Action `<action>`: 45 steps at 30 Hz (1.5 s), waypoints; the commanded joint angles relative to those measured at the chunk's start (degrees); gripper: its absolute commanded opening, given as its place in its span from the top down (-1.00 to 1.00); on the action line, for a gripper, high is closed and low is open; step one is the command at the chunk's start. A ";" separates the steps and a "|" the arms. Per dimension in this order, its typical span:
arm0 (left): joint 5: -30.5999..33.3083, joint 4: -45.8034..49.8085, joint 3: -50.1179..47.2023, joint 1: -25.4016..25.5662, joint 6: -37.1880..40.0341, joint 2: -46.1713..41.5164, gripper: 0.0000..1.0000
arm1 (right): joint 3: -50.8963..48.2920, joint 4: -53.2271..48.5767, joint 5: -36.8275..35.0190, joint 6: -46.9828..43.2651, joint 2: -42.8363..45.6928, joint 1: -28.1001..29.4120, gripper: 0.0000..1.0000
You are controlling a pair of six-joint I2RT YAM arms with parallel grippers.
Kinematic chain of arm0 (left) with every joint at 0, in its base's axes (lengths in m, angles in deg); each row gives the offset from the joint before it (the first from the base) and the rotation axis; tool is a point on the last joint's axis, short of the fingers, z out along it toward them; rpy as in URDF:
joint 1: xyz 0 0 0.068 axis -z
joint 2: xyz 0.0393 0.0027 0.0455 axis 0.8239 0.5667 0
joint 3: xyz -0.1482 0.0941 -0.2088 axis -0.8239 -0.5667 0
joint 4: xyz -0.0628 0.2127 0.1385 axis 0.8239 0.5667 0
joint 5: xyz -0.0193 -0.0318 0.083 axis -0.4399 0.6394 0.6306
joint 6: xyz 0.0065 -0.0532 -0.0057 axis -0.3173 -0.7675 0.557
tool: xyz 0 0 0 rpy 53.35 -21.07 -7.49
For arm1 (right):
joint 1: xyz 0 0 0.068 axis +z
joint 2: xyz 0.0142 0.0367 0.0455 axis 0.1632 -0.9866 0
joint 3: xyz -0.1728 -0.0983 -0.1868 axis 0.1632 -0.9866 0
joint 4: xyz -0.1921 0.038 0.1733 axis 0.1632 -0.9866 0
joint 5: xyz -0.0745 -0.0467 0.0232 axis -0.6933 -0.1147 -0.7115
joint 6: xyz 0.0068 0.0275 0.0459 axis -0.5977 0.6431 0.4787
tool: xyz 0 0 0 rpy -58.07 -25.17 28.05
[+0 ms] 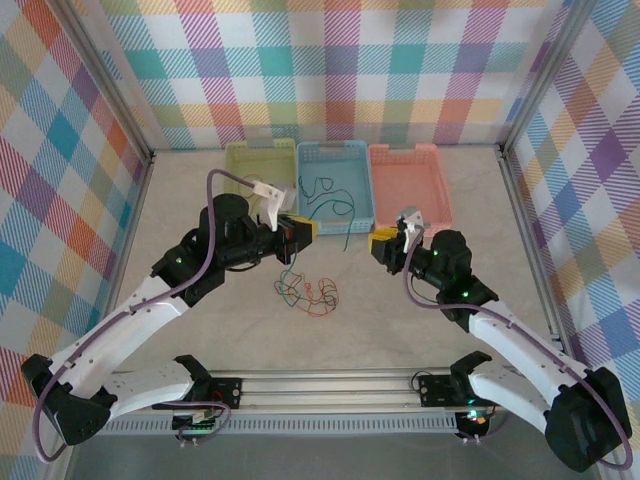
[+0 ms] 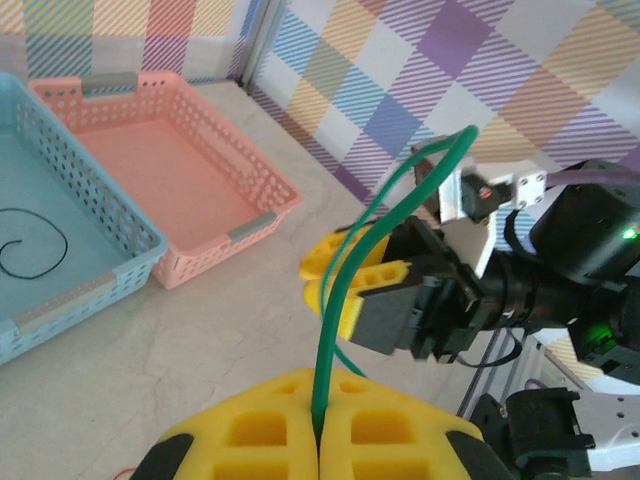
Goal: Untangle the cables
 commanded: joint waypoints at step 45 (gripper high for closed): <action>-0.36 -15.94 -8.27 -0.30 1.10 0.03 1.00 | 9.10 13.74 16.30 39.27 -17.08 5.04 0.30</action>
